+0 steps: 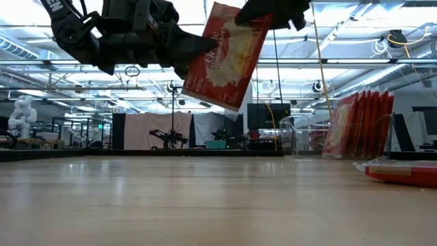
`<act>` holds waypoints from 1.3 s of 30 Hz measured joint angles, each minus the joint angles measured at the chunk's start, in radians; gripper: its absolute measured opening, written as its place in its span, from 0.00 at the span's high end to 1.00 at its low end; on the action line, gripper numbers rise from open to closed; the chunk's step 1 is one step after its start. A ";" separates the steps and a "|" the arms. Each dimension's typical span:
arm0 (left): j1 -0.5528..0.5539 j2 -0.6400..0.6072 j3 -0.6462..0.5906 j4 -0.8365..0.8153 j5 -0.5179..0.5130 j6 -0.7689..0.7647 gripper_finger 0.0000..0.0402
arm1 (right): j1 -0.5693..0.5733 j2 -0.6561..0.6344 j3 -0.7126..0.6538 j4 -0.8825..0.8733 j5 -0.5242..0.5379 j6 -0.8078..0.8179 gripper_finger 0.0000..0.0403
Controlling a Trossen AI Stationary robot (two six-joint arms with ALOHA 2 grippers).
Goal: Sort popcorn bags into baskets
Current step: Put the red popcorn bag into the transparent bin
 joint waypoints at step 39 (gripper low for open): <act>0.011 -0.001 0.001 -0.390 -0.425 -0.088 0.31 | -0.296 -0.418 0.000 -0.477 0.194 0.091 1.00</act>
